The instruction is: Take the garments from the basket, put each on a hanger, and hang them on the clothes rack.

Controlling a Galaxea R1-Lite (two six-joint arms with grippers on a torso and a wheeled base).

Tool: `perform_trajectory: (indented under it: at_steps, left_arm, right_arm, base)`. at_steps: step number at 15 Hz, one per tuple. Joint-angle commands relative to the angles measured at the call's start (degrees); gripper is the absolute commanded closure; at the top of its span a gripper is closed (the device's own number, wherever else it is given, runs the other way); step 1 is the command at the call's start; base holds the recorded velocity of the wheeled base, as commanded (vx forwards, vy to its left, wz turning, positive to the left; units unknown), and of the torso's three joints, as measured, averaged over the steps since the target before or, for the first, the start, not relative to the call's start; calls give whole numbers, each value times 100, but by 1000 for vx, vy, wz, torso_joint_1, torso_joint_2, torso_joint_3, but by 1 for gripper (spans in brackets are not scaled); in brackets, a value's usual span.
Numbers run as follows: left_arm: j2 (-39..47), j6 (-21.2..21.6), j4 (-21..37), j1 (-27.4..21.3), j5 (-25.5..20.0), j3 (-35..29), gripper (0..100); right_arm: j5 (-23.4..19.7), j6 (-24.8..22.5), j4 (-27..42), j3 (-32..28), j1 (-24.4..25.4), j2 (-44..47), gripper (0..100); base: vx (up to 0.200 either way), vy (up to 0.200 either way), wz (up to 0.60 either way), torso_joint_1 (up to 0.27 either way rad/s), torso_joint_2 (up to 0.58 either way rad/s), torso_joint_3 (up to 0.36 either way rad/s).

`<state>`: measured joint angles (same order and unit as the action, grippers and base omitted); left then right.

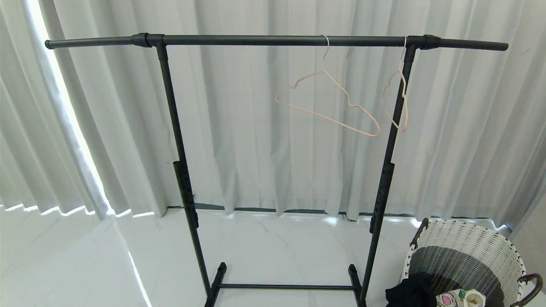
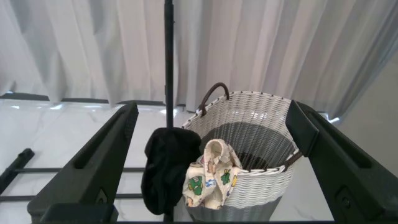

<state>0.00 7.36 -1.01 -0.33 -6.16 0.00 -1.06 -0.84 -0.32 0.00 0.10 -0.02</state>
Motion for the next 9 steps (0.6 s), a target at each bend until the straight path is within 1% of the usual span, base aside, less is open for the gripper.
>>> perform_trajectory:
  at_steps: [1,5,9]
  left_arm:
    - [0,11,-4,-2,0,0,0]
    - [0,2,-4,-2,0,0,0]
    - [0,-42,5,-2,0,0,0]
  right_arm:
    - [1,-4,-3,0,-1,2,0]
    - [1,5,-3,0,-1,2,0]
    - [1,5,-3,0,-1,2,0]
  base:
    - [0,-200,0,7,2,2]
    - [0,-200,0,2,4,2]
    - [0,0,0,0,0,0]
